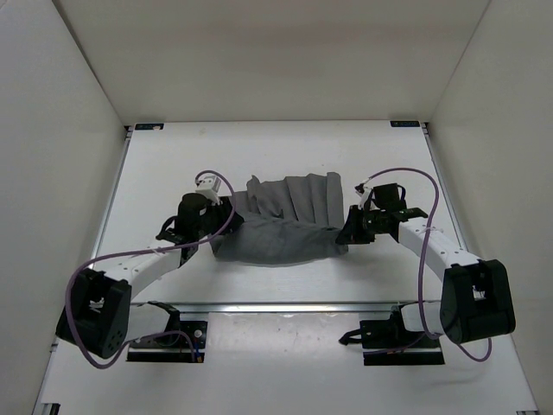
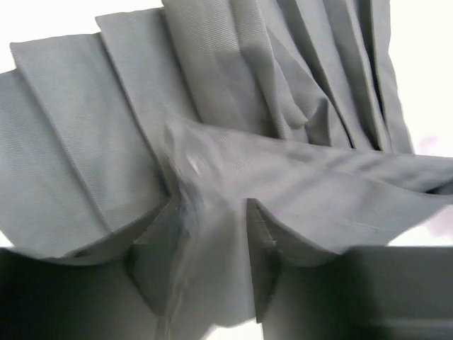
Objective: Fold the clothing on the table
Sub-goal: Flatten the skirt out
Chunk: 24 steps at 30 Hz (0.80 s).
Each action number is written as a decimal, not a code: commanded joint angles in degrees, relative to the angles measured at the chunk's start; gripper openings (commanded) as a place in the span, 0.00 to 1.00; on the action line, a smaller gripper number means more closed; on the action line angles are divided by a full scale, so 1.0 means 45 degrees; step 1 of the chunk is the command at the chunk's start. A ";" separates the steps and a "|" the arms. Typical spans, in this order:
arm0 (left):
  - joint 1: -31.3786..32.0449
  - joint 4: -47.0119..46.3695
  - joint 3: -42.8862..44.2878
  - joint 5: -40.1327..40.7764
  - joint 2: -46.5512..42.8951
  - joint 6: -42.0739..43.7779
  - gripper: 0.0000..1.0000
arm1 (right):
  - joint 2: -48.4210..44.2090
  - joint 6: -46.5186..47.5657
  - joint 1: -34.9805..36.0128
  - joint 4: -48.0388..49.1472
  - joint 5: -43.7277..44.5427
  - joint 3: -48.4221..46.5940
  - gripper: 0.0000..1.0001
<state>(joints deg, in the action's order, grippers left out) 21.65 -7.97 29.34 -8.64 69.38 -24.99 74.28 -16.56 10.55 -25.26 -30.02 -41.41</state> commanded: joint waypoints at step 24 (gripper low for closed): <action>-0.0163 -0.1823 0.2912 -0.1088 0.5321 0.0730 0.66 | 0.0095 0.0007 0.0118 0.0652 -0.0125 0.0041 0.00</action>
<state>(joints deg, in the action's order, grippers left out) 20.53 -14.33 40.49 -14.50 92.44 -22.68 74.61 -16.56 11.03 -24.29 -29.65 -41.36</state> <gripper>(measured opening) 0.657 0.034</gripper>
